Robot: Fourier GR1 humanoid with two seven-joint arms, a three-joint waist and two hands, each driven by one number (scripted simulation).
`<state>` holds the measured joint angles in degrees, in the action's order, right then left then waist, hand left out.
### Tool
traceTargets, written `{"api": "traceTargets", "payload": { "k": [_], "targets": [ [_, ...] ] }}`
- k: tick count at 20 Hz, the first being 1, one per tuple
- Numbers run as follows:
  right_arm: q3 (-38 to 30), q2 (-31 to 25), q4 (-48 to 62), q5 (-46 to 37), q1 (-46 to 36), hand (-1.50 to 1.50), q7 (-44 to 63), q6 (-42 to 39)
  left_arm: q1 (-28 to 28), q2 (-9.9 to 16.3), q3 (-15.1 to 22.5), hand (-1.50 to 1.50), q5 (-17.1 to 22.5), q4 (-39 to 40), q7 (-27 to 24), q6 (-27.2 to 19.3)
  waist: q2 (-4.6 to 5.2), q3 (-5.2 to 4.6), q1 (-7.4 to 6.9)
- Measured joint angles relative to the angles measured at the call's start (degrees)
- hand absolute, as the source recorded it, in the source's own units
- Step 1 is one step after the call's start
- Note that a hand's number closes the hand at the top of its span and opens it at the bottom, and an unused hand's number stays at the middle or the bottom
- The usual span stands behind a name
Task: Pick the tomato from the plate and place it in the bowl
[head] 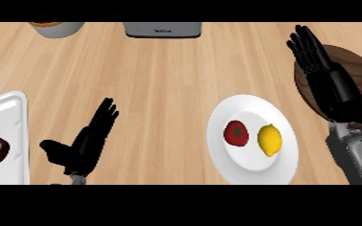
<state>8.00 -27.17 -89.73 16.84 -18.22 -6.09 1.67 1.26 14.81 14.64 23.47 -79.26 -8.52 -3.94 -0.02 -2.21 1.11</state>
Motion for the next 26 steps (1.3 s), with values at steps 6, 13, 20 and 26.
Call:
{"api": "traceTargets", "payload": {
  "k": [6, 13, 20, 26],
  "targets": [
    [8.03, 6.16, 1.25, -8.60, 5.81, 1.50, 9.63, 11.06, -4.87, 2.30, -1.68, 0.00, -4.51, -1.87, 0.55, -4.45, -0.23, 1.65, -0.51],
    [8.25, 13.03, 1.81, -23.85, 13.21, -1.50, 7.78, 36.01, -6.88, 3.59, -2.28, 0.00, -7.44, -2.97, 2.29, -8.07, -0.84, 2.07, 1.96],
    [16.97, 23.84, -4.63, -43.08, 22.72, -1.50, 5.51, 55.04, -8.47, 2.92, -0.58, 0.00, -10.00, -5.79, 6.32, -10.64, -0.55, 2.07, 0.52],
    [16.71, 26.30, -11.81, -61.92, 29.44, -1.50, 21.18, 52.85, -9.62, 1.76, 0.70, 0.00, -12.21, -7.05, 8.46, -12.77, -0.36, 1.90, 0.35]
  ]
}}
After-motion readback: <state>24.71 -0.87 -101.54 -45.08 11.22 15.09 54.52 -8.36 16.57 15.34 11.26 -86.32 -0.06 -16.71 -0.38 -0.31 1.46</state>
